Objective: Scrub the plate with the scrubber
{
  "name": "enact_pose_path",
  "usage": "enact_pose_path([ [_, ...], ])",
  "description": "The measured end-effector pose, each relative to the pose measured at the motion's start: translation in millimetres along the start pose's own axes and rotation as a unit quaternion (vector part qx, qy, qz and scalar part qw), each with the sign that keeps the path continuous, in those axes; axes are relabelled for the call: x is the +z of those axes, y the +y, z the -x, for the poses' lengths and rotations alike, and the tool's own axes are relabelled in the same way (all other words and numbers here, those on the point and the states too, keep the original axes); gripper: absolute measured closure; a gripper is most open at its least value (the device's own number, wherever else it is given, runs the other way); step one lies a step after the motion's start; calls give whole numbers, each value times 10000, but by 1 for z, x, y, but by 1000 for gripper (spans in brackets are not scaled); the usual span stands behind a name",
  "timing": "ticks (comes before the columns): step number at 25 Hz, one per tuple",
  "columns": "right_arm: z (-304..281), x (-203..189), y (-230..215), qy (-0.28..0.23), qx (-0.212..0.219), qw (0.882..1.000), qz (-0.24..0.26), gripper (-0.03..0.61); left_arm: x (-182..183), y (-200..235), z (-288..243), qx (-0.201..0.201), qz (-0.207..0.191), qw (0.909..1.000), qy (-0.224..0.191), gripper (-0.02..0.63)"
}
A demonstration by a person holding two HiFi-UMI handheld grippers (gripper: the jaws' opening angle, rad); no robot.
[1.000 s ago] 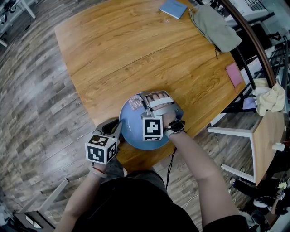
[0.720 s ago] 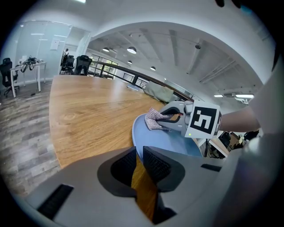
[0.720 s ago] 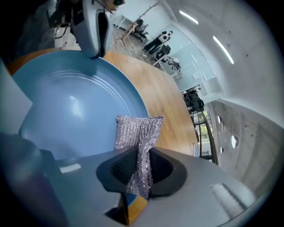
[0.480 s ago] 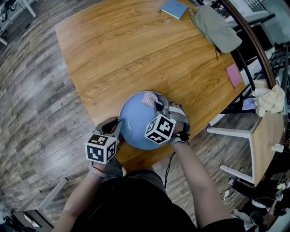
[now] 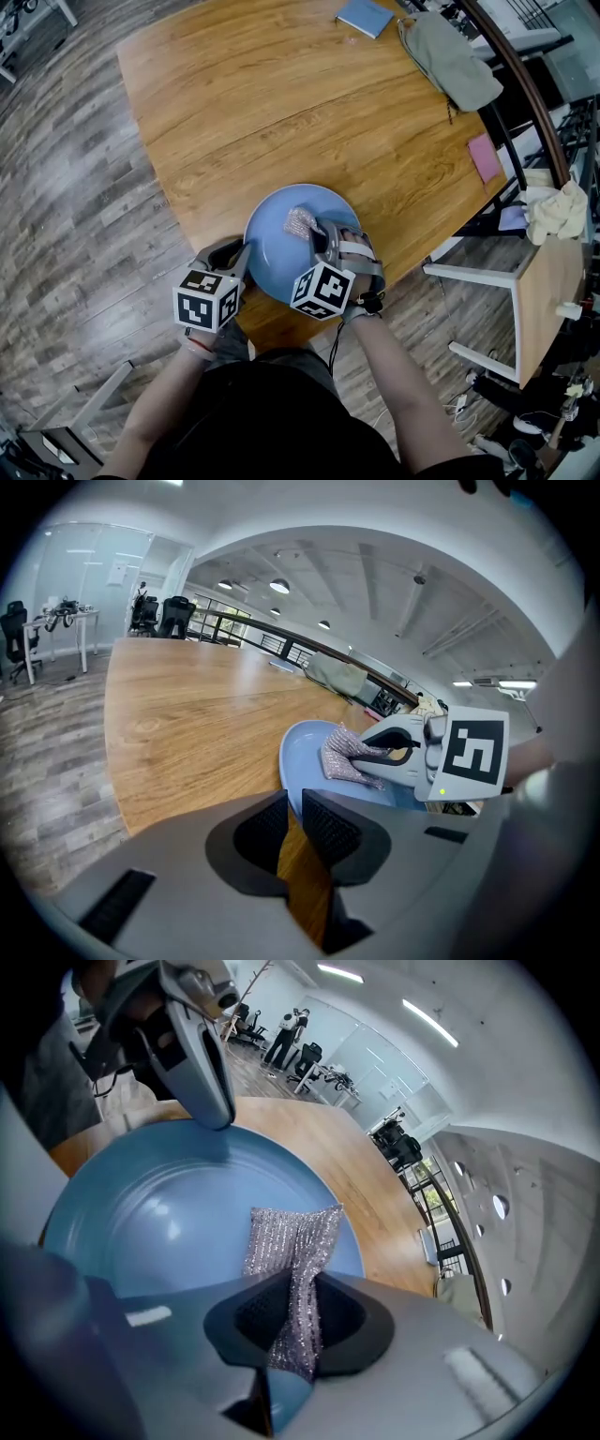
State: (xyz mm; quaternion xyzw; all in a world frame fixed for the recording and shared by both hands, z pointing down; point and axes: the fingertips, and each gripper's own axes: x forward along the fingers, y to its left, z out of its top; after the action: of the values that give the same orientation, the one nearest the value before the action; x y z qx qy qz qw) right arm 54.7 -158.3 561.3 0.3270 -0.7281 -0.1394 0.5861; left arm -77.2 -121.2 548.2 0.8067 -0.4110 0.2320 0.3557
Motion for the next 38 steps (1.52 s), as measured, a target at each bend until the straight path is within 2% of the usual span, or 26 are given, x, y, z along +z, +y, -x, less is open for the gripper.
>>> enact_pose_path([
  [13,25,24,43,-528,572,9964,346,526,1,0,1,29,54,10000,-41,569],
  [20,41,33,71,-763,1140,9892,510,526,1,1,0,53,52,10000,-51,569],
  [30,54,20,89,-908,2207,9711,-30,526,2,0,-2,107,-7,9999,-47,569],
  [38,54,17,89,-895,2419,9662,-2,523,2,1,-1,139,-63,9999,-56,569],
])
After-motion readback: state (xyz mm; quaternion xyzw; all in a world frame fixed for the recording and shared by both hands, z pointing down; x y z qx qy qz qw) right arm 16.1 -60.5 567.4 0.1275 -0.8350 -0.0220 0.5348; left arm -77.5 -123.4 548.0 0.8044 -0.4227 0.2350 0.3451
